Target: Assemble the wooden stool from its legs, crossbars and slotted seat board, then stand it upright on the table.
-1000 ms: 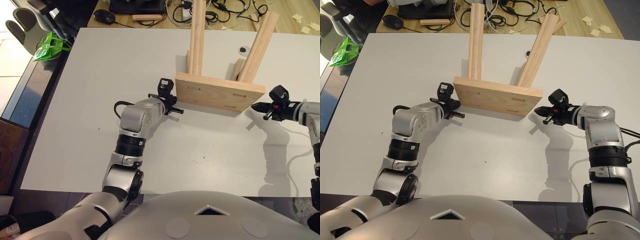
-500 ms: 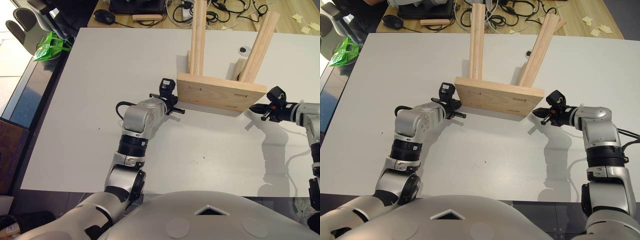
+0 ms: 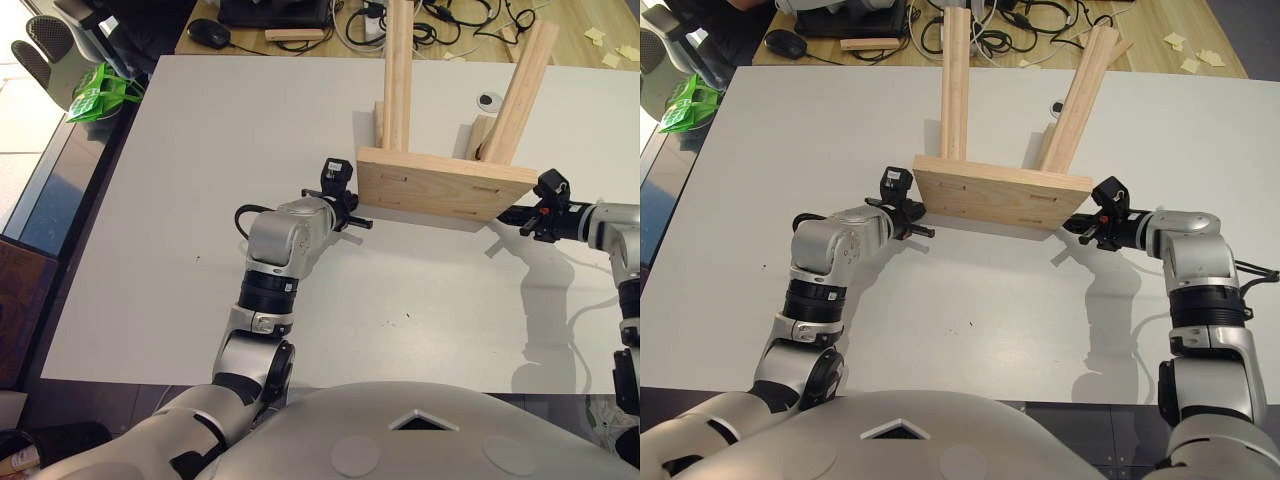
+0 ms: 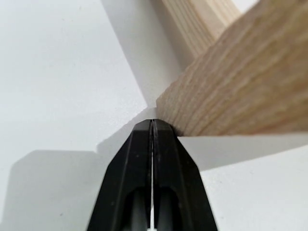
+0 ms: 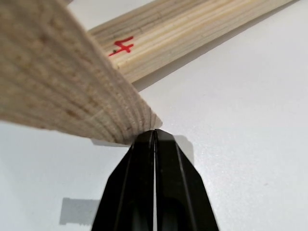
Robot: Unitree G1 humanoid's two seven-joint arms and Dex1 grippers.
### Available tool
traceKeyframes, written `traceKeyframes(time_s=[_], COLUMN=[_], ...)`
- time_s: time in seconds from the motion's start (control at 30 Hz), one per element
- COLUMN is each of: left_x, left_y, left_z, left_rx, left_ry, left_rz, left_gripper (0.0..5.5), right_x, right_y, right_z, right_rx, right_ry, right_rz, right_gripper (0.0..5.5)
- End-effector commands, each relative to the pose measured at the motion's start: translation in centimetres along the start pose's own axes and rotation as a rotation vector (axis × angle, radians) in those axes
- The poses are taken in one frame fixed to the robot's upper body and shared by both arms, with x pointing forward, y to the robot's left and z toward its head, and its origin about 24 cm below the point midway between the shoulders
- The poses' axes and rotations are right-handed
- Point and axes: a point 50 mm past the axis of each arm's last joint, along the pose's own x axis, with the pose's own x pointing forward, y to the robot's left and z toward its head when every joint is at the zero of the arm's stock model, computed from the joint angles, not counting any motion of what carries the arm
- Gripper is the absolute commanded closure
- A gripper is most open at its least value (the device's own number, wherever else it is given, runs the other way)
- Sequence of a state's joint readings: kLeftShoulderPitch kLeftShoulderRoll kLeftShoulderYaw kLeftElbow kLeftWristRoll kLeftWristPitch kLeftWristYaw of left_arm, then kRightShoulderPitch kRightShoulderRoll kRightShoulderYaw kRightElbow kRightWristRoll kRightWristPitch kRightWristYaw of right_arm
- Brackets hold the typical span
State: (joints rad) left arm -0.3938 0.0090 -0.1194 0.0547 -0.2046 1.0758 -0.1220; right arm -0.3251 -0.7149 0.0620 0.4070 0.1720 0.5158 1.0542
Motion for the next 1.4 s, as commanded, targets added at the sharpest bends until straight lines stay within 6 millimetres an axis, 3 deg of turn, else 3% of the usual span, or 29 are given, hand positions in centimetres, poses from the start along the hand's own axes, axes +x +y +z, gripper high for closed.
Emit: traceKeyframes(time_s=[0.03, 0.23, 0.5, 0.7, 1.23, 1.4], left_x=[0.3, 0.7, 0.4, -0.1, -2.9, -3.8], left_y=[-0.3, -0.5, -1.7, -2.4, -3.0, -2.9], left_z=[-0.4, -0.5, -0.1, 0.2, 2.4, 3.0], left_rx=[0.01, 0.004, -0.091, -0.094, -0.099, -0.178], left_ry=[0.023, 0.017, -0.003, -0.02, -0.19, -0.253], left_rz=[0.008, 0.029, -0.1, -0.176, -0.348, -0.417], left_gripper=[5.47, 5.47, 5.47, 5.47, 5.47, 5.47], right_x=[0.1, 0.2, 0.2, 0.1, -0.5, -0.7], right_y=[0.1, 0.2, 0.5, 1.1, 3.1, 4.5], right_z=[0.5, 0.9, 1.1, 2.4, 4.3, 5.6], right_rx=[-0.021, -0.038, 0.013, 0.047, 0.024, 0.056], right_ry=[0.019, 0.035, -0.006, -0.097, -0.239, -0.322], right_rz=[0.012, 0.019, 0.043, 0.11, 0.244, 0.336], right_gripper=[5.5, 5.5, 5.5, 5.5, 5.5, 5.5])
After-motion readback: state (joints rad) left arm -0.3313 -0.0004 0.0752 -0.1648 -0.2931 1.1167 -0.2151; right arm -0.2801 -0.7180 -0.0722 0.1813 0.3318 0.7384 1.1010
